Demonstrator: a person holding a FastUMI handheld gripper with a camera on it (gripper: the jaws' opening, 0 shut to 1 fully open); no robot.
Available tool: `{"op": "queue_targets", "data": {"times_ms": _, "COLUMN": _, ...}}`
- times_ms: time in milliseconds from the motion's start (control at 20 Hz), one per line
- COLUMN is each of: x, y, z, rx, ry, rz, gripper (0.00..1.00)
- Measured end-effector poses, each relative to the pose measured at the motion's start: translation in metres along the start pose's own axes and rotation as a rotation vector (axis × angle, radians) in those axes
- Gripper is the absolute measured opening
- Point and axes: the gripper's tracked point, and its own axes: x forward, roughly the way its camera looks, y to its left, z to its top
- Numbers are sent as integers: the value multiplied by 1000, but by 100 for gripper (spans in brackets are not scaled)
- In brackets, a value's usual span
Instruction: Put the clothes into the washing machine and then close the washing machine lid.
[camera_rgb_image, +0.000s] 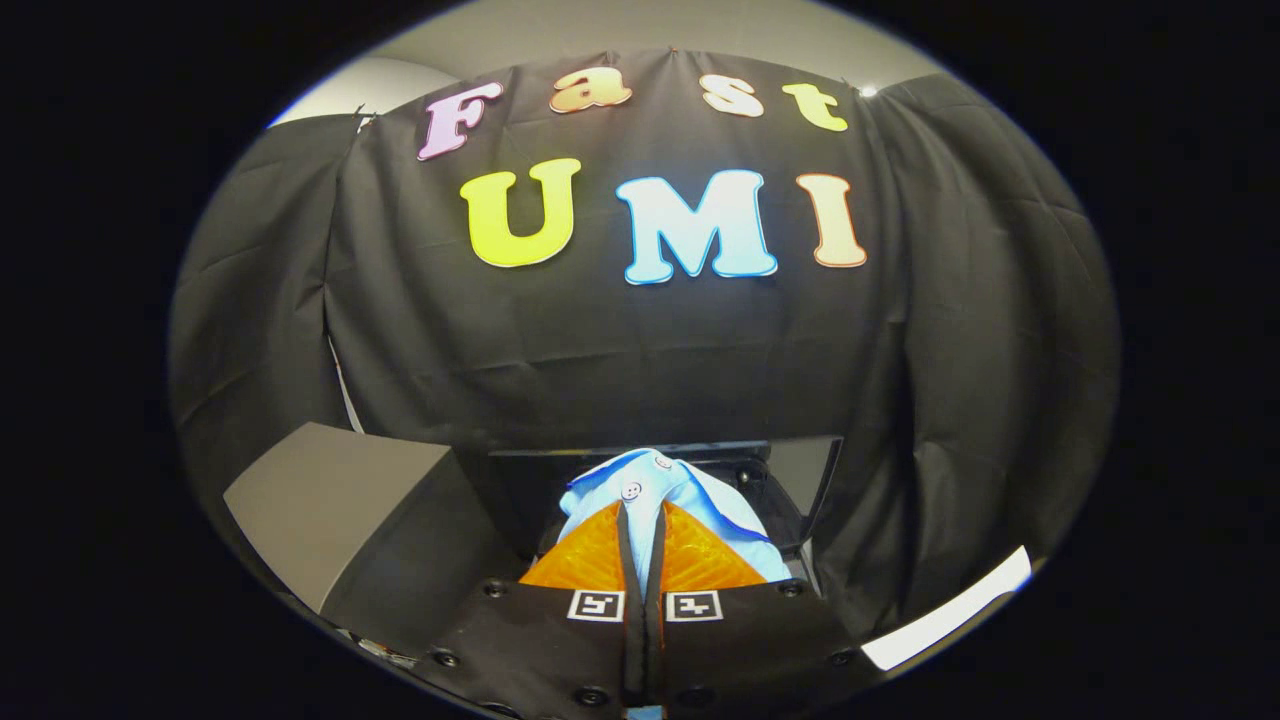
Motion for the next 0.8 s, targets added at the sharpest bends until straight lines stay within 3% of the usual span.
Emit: {"op": "queue_targets", "data": {"times_ms": 800, "x": 39, "y": -9, "z": -106, "rx": -40, "ry": 191, "rz": -21, "gripper": 2}}
